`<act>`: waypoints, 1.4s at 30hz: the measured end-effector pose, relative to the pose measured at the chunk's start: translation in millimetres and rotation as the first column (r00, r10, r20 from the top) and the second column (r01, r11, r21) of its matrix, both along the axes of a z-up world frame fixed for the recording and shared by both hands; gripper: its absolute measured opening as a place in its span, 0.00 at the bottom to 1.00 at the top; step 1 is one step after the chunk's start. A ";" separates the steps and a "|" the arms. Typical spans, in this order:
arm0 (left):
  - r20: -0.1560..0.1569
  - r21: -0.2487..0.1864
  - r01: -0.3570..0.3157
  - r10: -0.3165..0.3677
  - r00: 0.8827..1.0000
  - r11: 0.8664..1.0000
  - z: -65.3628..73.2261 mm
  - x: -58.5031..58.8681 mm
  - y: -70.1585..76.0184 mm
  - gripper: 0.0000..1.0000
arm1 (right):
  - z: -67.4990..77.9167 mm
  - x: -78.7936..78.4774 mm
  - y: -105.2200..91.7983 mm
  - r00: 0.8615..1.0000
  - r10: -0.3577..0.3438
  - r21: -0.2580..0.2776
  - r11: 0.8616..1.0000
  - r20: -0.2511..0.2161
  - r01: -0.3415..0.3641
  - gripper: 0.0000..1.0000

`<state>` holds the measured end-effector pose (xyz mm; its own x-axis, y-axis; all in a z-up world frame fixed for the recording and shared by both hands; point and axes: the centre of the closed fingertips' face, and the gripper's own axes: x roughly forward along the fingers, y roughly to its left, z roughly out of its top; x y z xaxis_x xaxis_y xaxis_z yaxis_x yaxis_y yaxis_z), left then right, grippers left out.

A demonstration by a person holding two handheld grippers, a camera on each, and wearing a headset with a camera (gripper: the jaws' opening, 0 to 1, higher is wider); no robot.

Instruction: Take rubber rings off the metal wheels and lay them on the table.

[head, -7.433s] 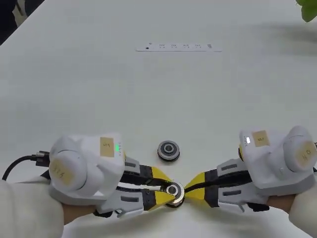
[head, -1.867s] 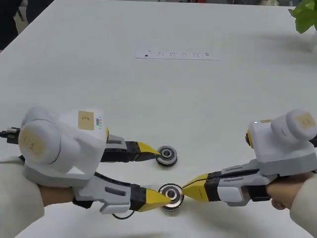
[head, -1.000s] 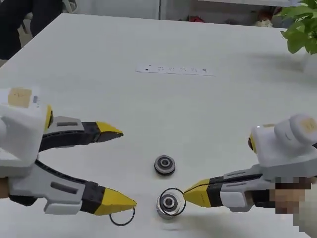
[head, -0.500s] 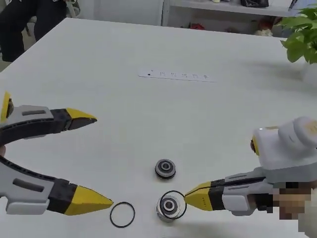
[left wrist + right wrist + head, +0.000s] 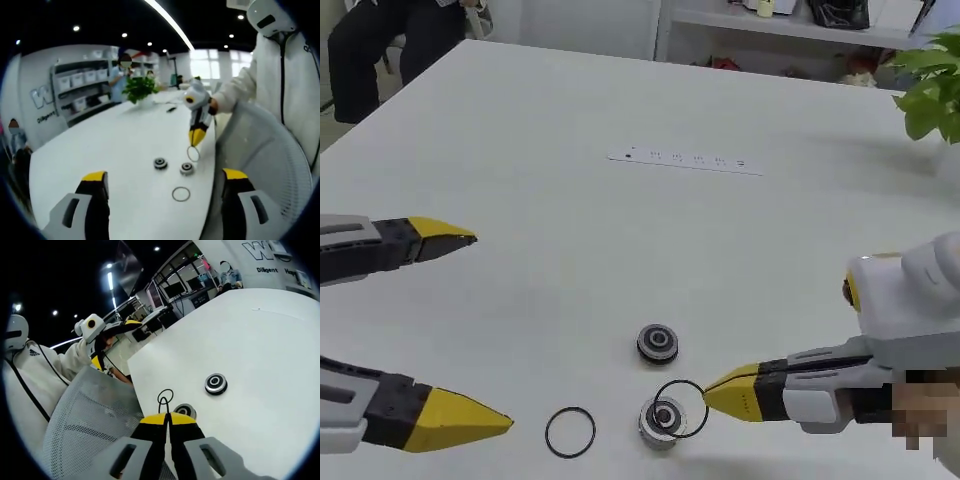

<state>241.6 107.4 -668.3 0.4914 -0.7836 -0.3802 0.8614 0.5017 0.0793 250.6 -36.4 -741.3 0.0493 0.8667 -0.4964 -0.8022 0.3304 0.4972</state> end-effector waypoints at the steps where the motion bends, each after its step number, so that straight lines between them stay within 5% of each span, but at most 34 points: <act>1: -0.003 -0.003 -0.009 0.009 1.000 1.000 -1.4 -0.7 2.0 0.95 | 0.9 -0.1 -0.1 1.000 0.002 -0.001 1.000 0.001 -0.002 0.00; 28: -0.089 0.001 -0.115 0.114 0.989 0.993 -49.6 -15.6 32.7 0.96 | 18.4 0.1 14.9 0.999 0.046 0.001 0.999 0.017 -0.046 0.00; 42: -0.108 0.006 -0.096 0.096 0.989 0.995 -58.7 -14.8 22.8 0.96 | 18.5 5.9 33.3 0.997 0.077 0.009 0.997 0.020 -0.077 0.00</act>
